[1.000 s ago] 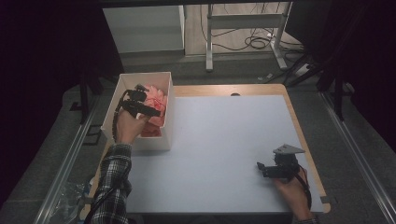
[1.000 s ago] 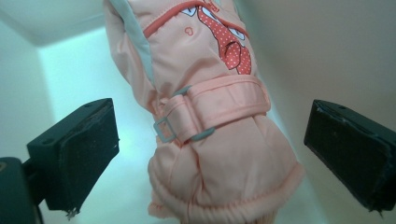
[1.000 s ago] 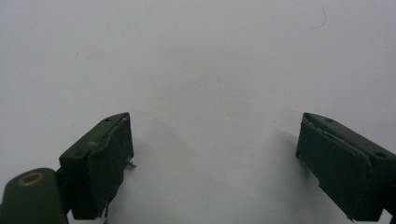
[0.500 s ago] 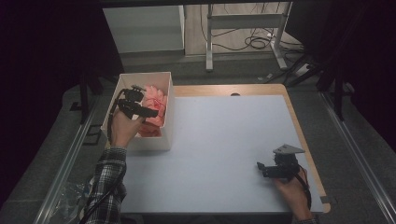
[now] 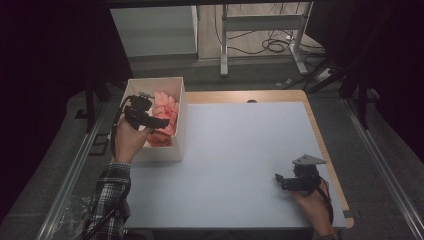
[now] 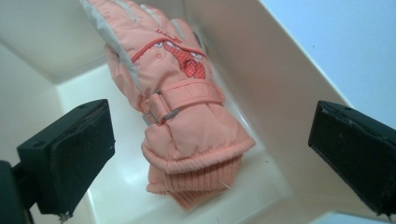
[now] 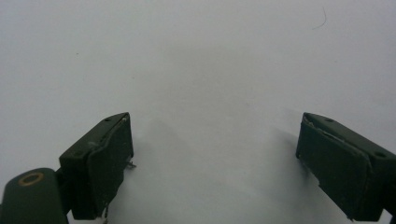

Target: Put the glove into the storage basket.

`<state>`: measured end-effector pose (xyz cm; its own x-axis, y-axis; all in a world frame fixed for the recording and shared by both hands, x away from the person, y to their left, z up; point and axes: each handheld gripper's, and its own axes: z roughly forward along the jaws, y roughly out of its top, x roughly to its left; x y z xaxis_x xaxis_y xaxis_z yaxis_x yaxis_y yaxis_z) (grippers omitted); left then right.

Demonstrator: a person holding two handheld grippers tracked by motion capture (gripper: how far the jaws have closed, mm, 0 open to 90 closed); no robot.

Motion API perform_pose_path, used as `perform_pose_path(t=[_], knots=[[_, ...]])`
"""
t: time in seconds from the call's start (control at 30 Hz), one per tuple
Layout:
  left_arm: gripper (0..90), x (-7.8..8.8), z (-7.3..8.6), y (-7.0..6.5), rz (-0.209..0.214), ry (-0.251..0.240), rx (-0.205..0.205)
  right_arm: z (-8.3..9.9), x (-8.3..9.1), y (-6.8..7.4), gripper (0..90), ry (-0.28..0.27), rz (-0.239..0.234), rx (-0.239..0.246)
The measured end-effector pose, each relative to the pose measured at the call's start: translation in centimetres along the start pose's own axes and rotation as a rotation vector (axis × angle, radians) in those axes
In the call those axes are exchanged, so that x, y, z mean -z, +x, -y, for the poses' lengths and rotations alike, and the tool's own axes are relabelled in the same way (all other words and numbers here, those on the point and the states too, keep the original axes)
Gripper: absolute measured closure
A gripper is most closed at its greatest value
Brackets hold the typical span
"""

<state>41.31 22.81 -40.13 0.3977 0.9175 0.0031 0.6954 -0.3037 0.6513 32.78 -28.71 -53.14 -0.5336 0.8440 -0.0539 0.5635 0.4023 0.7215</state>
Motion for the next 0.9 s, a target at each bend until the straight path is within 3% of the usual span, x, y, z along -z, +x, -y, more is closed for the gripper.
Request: perform_pose_path(t=[0.53, 0.9], knots=[[0.7, 2.2, 2.4, -1.3, 0.042, -0.051, -0.026, 0.0, 0.0, 0.0, 11.2, 0.0, 0.0, 0.0], [0.7, 3.3, 4.6, -3.3, 0.075, -0.076, -0.071, 0.0, 0.0, 0.0, 11.2, -0.001, 0.0, 0.001]])
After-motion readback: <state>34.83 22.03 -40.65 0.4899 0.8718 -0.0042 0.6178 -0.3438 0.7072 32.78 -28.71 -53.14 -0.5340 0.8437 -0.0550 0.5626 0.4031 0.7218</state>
